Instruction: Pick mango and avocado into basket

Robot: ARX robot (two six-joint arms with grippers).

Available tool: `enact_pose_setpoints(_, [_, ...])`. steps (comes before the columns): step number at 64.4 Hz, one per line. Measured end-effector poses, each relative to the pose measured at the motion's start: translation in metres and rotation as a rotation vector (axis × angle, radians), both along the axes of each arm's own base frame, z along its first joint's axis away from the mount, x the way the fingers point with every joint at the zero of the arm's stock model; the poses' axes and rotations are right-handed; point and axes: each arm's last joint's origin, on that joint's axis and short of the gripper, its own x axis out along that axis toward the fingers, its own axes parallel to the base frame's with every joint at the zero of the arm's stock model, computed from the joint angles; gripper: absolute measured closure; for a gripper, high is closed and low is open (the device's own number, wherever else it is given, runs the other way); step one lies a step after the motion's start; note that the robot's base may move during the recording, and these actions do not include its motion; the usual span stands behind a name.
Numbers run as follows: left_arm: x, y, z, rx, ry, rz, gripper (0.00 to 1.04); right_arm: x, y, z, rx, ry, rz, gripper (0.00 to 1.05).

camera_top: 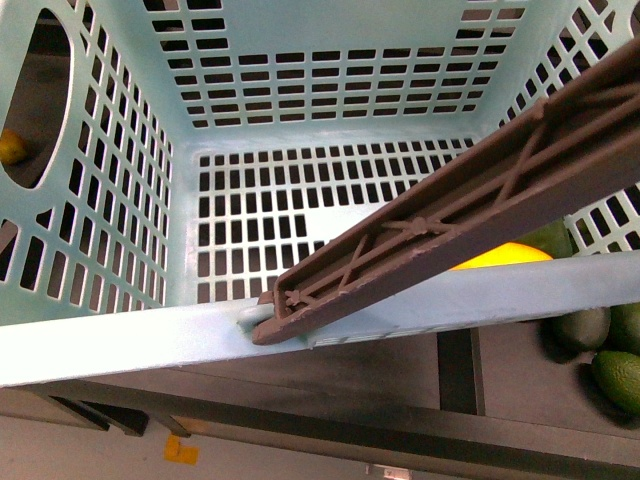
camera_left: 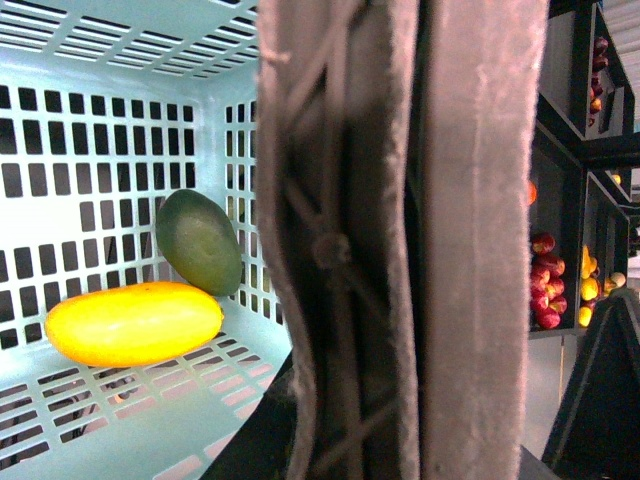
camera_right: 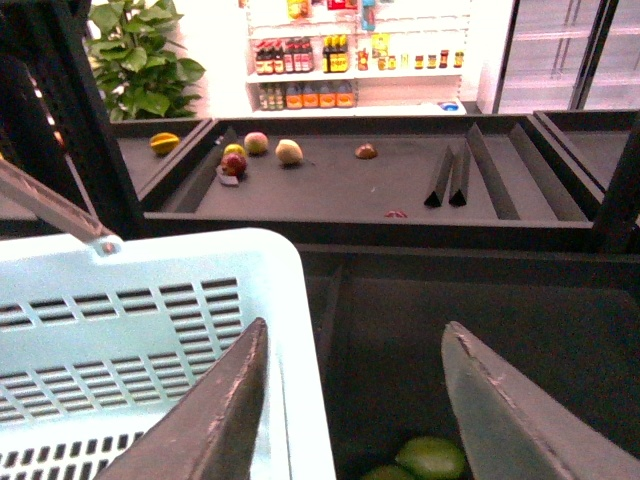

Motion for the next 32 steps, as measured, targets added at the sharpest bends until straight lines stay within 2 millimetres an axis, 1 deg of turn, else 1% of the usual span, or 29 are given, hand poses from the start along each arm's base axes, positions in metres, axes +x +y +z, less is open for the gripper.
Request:
enact_pose_setpoints(5, [0.000,0.000,0.000,0.003,-0.003,0.001,0.91,-0.011,-0.007,-0.017,-0.018,0.007,-0.004,0.68])
enact_pose_setpoints(7, [0.000,0.000,0.000,0.003,-0.003,0.001,0.91,-0.013,-0.008,-0.020,-0.020,0.009,-0.005,0.72])
enact_pose_setpoints(12, [0.000,0.000,0.000,0.002,-0.002,0.001,0.91,-0.021,-0.012,-0.031,-0.027,0.016,-0.006,0.86])
enact_pose_setpoints(14, [0.000,0.000,0.000,0.002,-0.002,0.001,0.91,-0.022,-0.012,-0.033,-0.030,0.016,-0.006,0.89])
enact_pose_setpoints(19, [0.000,0.000,0.000,0.001,-0.001,0.000,0.91,-0.029,-0.015,-0.040,-0.034,0.014,-0.003,1.03])
enact_pose_setpoints(27, [0.000,0.000,0.000,0.002,-0.002,0.001,0.91,-0.037,-0.019,-0.050,-0.037,0.011,0.000,1.03])
enact_pose_setpoints(29, [0.000,0.000,0.000,0.002,-0.002,0.001,0.91,-0.039,-0.022,-0.052,-0.037,0.009,0.019,1.03])
enact_pose_setpoints(32, [0.000,0.000,0.000,0.003,-0.003,0.001,0.91,-0.044,-0.028,-0.057,-0.037,0.009,0.001,1.03])
